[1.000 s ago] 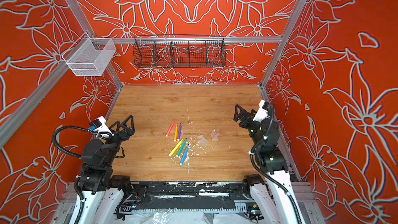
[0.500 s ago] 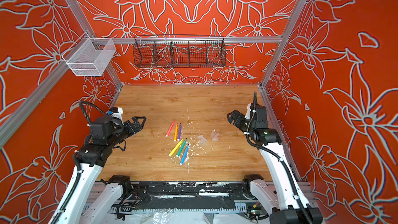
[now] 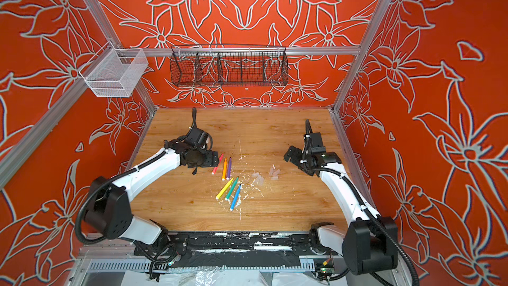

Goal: Insert pens into pen caps
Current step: Pick up a pen from the center of the table.

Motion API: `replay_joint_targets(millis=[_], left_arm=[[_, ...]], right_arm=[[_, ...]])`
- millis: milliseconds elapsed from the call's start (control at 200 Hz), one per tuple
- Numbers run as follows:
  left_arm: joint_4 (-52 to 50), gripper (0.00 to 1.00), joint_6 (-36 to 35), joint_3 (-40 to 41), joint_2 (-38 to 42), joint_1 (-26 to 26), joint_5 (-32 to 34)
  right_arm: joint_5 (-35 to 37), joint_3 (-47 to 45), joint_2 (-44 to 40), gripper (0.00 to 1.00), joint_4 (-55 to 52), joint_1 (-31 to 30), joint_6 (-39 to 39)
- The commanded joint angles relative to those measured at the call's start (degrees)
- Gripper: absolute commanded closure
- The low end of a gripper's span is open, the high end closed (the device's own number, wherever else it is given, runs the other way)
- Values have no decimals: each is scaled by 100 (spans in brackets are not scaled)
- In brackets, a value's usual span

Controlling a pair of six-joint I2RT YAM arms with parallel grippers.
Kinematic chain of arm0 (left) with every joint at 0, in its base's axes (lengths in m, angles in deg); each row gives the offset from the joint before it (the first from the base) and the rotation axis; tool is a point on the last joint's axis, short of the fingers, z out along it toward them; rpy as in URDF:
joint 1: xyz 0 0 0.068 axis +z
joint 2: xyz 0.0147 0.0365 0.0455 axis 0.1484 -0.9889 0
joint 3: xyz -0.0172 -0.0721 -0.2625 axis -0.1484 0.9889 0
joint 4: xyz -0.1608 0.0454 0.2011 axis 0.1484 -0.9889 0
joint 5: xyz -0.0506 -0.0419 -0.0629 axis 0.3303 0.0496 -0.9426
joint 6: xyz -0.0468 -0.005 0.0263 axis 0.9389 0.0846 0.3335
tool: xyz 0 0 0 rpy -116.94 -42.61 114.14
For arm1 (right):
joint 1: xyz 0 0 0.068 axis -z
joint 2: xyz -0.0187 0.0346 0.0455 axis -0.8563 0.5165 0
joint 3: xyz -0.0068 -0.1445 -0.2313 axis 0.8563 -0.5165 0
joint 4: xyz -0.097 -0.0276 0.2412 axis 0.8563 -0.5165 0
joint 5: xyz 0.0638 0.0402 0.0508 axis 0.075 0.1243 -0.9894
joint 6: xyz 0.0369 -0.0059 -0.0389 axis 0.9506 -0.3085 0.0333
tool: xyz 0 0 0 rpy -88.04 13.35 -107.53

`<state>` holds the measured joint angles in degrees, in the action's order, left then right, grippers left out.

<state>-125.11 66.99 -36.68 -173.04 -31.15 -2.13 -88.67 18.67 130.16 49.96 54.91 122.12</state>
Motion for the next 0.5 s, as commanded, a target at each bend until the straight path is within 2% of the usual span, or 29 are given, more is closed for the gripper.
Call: replay_joint_targets(millis=[0,210,270,345,410,440,495], left_arm=[[-497,12,-332,-482,-523,-24,229],[-1144,19,-463,-1333,-1668,-31,274],[-1223,20,-479,-1443,-1931,-31,290],[-1309,29,-485,-1562,-2259,-42,335],[-1243,30,-472,-1559,-2413,-42,341],[-1199,31,-495,-1540,-2454,-42,269],[-1182,34,-525,-1538,-2530,-50,185]], right_arm=[[-361,-144,178,3,-181,426,-224],[-277,-245,323,3,-120,518,-448],[-468,-288,289,3,1,518,-580],[-584,-351,203,2,96,529,-596],[-529,-370,99,2,121,527,-657],[-505,-376,36,6,125,530,-660],[-513,-435,-104,21,211,521,-653]])
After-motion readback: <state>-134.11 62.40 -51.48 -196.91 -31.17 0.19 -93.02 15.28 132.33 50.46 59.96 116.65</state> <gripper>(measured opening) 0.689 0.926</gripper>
